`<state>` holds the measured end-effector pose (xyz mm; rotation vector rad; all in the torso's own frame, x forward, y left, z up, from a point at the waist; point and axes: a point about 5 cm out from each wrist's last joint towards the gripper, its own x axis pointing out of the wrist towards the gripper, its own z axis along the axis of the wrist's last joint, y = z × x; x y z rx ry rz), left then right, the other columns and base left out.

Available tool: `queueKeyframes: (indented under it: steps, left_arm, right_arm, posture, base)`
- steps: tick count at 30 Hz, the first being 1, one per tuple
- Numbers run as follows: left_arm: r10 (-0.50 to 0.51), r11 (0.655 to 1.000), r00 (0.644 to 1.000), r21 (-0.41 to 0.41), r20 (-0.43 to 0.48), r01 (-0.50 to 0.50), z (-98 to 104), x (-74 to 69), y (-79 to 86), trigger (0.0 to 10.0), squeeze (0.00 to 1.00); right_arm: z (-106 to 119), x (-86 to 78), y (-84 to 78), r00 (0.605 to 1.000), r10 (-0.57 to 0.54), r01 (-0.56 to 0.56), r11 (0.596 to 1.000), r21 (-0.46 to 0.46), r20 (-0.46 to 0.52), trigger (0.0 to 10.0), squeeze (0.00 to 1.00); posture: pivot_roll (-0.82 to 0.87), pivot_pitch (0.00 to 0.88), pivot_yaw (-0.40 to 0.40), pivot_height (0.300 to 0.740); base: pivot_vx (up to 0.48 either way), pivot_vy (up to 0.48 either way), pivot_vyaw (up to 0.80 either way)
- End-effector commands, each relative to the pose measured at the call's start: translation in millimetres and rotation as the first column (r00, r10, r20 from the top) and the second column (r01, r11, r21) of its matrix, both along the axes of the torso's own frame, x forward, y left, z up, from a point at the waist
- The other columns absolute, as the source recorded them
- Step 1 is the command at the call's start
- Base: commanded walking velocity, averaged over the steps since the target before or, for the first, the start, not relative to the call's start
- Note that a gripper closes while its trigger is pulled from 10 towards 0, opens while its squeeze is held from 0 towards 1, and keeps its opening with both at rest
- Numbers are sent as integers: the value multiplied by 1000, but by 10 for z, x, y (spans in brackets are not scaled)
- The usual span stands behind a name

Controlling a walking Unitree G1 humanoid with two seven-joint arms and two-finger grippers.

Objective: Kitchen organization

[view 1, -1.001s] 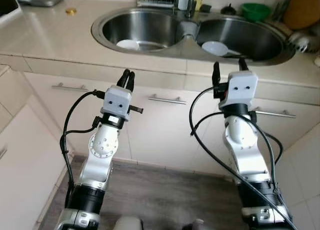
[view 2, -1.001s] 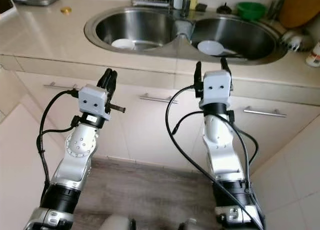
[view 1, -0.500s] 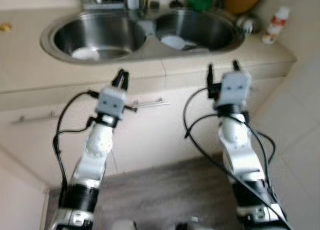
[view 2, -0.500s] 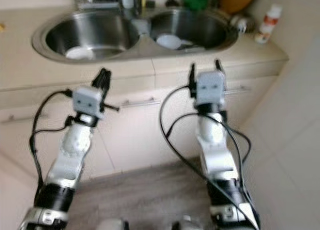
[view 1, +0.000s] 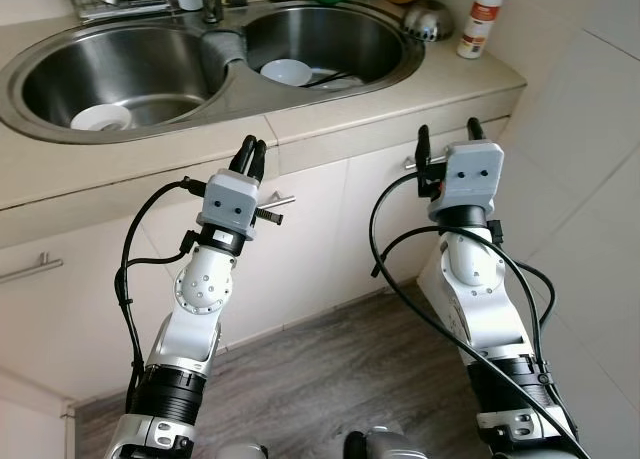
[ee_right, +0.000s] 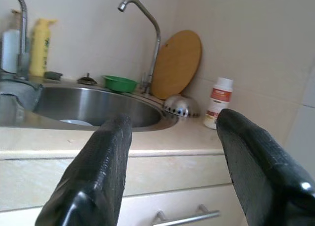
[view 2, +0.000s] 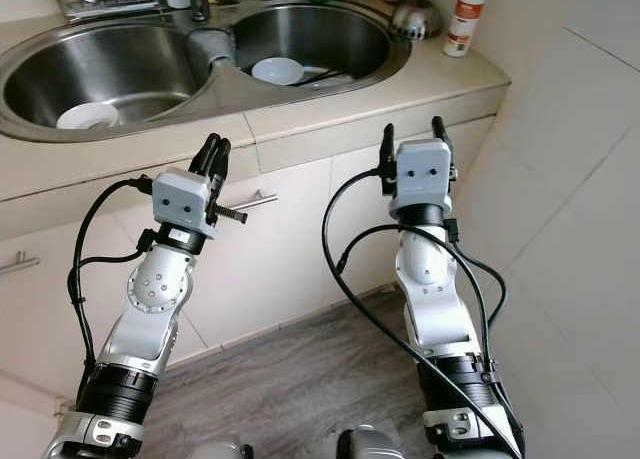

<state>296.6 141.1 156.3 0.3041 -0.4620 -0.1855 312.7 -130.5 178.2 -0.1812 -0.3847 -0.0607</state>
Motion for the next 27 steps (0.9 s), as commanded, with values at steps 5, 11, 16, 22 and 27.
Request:
queueKeyframes:
  steps: [5,11,16,22,27]
  left_arm:
    - [-10,1000,1000,10,8,10,14,12,-33,10000,0]
    - [-10,1000,1000,10,8,10,14,12,-33,10000,0]
    - [-10,1000,1000,10,8,10,14,12,-33,10000,0]
    - [-10,1000,1000,10,8,10,14,12,-33,10000,0]
    - [-10,1000,1000,10,8,10,14,12,-33,10000,0]
  right_arm:
    - [31,4,-39,1000,-15,15,1000,-10,9,10000,0]
    - [31,4,-39,1000,-15,15,1000,-10,9,10000,0]
    - [31,4,-39,1000,-15,15,1000,-10,9,10000,0]
    - [31,4,-39,1000,-15,15,1000,-10,9,10000,0]
    - [31,4,-39,1000,-15,15,1000,-10,9,10000,0]
  posture:
    - [169,0,-24,740]
    - [169,0,-24,740]
    - [169,0,-24,740]
    - [169,0,-24,740]
    - [169,0,-24,740]
  base:
    - [0,0,-800]
    - [0,0,-800]
    - [0,0,-800]
    - [0,0,-800]
    - [0,0,-800]
